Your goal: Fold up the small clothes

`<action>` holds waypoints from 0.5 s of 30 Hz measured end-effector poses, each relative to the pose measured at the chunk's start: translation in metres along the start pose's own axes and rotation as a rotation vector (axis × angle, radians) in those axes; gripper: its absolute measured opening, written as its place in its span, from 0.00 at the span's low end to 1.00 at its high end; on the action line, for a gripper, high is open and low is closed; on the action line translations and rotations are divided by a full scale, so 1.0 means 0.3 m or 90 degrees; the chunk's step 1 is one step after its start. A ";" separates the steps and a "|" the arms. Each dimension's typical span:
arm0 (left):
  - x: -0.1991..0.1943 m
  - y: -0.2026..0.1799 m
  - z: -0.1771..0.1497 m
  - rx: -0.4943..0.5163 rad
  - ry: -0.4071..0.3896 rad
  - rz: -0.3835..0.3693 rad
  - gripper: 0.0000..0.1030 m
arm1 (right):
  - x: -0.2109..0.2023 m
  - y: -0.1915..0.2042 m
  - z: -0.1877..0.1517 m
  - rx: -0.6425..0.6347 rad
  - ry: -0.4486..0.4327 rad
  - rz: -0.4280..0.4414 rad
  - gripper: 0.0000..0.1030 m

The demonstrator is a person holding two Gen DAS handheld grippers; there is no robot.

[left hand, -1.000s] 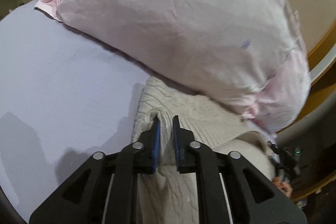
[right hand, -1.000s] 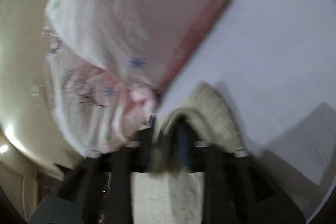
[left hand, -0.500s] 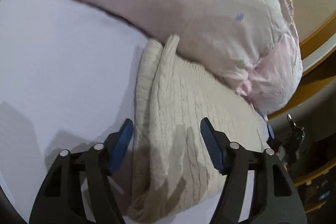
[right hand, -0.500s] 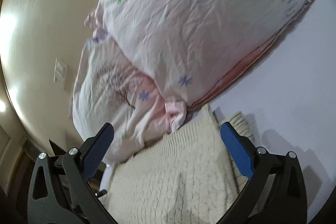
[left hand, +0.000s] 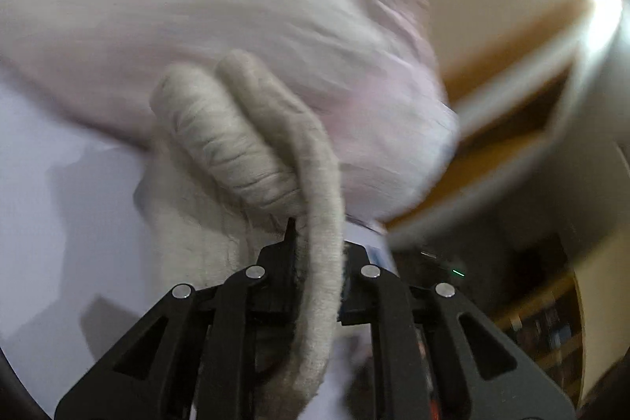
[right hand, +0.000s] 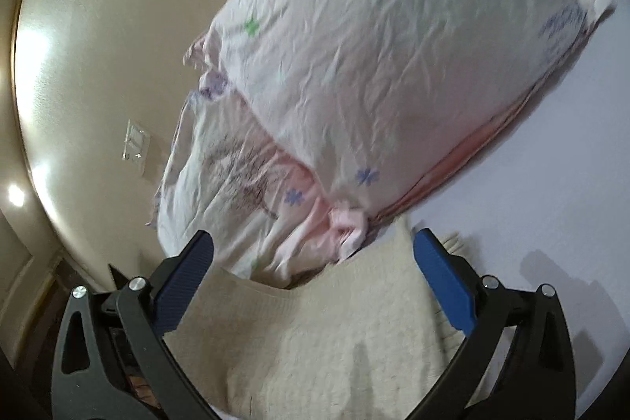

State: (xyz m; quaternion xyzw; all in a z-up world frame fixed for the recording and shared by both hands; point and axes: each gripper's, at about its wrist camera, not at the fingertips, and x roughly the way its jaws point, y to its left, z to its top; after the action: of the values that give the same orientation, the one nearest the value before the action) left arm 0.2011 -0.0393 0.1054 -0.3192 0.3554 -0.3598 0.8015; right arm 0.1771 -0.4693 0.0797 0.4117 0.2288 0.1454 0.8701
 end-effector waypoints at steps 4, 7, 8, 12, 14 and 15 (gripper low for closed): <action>0.407 -0.152 -0.092 0.039 0.118 -0.063 0.14 | -0.064 -0.021 0.045 -0.028 -0.042 -0.086 0.98; 0.713 -0.174 -0.193 0.027 0.266 -0.037 0.15 | -0.098 -0.070 0.077 -0.018 -0.045 -0.141 0.98; 0.753 -0.169 -0.213 0.012 0.293 -0.038 0.15 | -0.105 -0.085 0.088 -0.011 -0.036 -0.144 0.98; 0.574 -0.143 -0.175 0.015 0.196 -0.090 0.34 | -0.079 -0.124 0.102 0.027 0.044 -0.105 0.98; 0.415 -0.108 -0.146 0.021 0.111 -0.053 0.66 | -0.025 -0.141 0.089 0.053 0.119 -0.092 0.98; 0.339 -0.090 -0.137 0.036 0.068 -0.009 0.71 | 0.000 -0.148 0.081 0.066 0.151 -0.089 0.98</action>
State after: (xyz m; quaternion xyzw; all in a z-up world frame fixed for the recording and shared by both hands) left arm 0.2086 -0.1460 0.0691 -0.2791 0.3853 -0.3922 0.7873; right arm 0.1925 -0.5126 0.0584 0.4192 0.3650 0.1202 0.8226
